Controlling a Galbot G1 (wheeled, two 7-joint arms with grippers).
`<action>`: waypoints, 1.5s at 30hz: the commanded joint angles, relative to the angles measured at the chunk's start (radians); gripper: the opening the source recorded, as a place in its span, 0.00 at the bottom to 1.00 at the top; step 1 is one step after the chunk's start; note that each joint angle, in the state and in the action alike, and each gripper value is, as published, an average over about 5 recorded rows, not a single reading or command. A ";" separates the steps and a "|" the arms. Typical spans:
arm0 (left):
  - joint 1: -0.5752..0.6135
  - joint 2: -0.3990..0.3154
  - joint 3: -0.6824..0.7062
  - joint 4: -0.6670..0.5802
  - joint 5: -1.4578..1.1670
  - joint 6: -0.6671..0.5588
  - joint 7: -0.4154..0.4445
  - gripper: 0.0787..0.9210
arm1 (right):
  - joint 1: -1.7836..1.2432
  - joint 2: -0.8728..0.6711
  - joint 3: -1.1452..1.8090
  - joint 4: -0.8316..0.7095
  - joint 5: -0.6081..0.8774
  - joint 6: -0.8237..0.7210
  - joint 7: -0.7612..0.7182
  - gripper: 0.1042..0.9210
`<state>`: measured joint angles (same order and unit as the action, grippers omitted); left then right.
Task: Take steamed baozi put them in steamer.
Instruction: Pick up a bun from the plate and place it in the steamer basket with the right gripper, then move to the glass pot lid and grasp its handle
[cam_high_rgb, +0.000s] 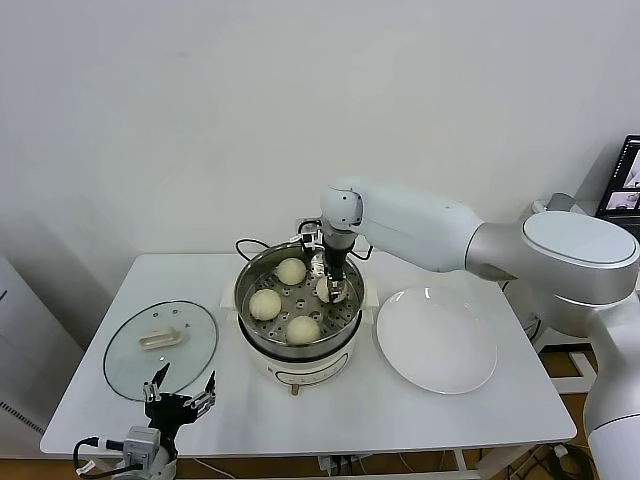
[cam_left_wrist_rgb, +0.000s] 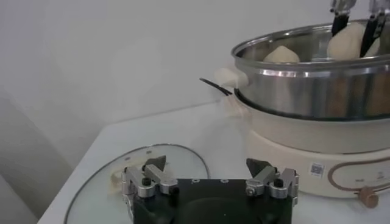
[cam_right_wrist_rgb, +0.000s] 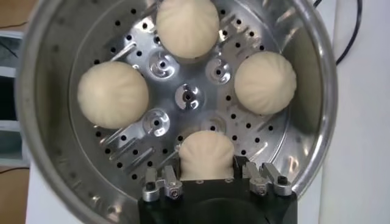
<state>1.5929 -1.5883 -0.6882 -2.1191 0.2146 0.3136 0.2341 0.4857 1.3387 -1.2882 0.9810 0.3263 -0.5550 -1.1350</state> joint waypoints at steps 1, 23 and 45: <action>0.004 -0.001 0.000 -0.001 0.001 0.000 0.000 0.88 | -0.022 -0.004 0.018 0.007 -0.026 -0.008 0.014 0.56; -0.009 -0.005 -0.031 -0.073 -0.286 0.003 -0.085 0.88 | -0.255 -0.375 0.810 0.269 0.146 0.067 0.450 0.88; -0.121 0.060 -0.084 0.047 0.078 -0.119 -0.037 0.88 | -1.489 -0.121 1.936 0.635 0.185 0.479 0.876 0.88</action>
<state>1.5377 -1.5627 -0.7320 -2.1219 0.0124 0.2292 0.1629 -0.3847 0.9951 0.0640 1.4479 0.4987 -0.2585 -0.4214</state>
